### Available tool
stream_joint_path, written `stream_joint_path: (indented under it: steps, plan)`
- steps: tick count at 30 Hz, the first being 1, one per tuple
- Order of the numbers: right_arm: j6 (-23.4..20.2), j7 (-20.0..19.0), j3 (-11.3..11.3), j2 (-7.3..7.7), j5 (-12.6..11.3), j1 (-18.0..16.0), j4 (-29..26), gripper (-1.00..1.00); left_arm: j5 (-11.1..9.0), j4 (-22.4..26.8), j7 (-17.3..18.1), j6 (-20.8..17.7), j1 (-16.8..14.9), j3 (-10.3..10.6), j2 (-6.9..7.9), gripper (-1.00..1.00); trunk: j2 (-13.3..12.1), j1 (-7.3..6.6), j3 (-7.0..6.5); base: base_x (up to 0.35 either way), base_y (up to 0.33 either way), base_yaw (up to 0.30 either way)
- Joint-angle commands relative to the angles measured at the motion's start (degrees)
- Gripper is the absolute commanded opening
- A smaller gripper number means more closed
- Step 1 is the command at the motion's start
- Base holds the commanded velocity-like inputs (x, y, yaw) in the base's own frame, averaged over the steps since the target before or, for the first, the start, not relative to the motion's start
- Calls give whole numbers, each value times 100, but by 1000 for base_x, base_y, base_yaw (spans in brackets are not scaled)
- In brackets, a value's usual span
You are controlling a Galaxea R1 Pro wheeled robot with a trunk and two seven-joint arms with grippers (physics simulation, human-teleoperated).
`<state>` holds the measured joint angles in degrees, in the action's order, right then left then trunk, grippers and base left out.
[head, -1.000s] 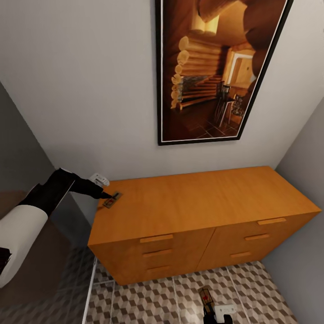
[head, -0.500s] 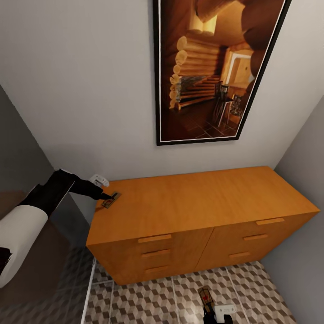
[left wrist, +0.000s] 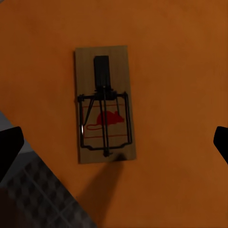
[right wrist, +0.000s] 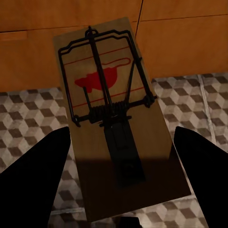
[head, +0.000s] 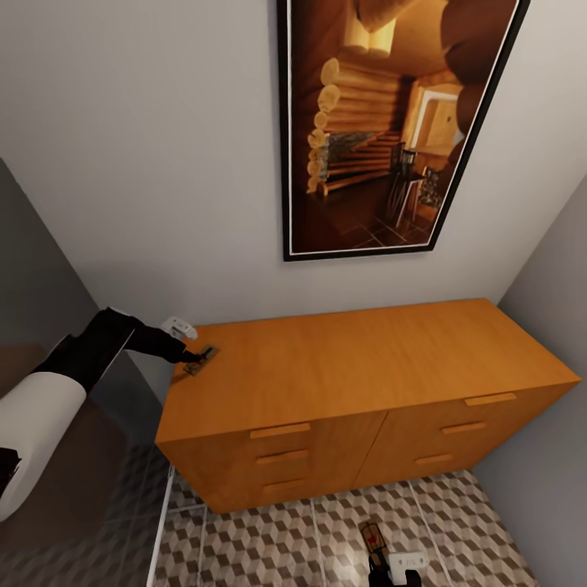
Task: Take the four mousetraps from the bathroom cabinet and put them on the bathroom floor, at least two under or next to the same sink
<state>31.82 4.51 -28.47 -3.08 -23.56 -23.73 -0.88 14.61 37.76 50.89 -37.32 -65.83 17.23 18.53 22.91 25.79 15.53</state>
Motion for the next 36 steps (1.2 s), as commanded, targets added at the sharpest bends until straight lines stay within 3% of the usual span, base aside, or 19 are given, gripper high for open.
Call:
stream_joint_path:
  steps: [1, 15, 36]
  plan:
    - [0, 0, 0, 0, 0, 0, 0, -100, -1, -3, 0, 1, 0, -2, 2, 100, 0, 0, 7, 0, 0, 0]
    - [0, -1, 0, 0, 0, 0, 0, -100, -2, -14, 0, 6, 0, -9, 19, 100, 0, 0, 35, 0, 0, 0]
    - [0, -1, 0, 0, 0, 0, 0, -100, -2, -14, 0, 6, 0, -9, 19, 100, 0, 0, 181, 0, 0, 0]
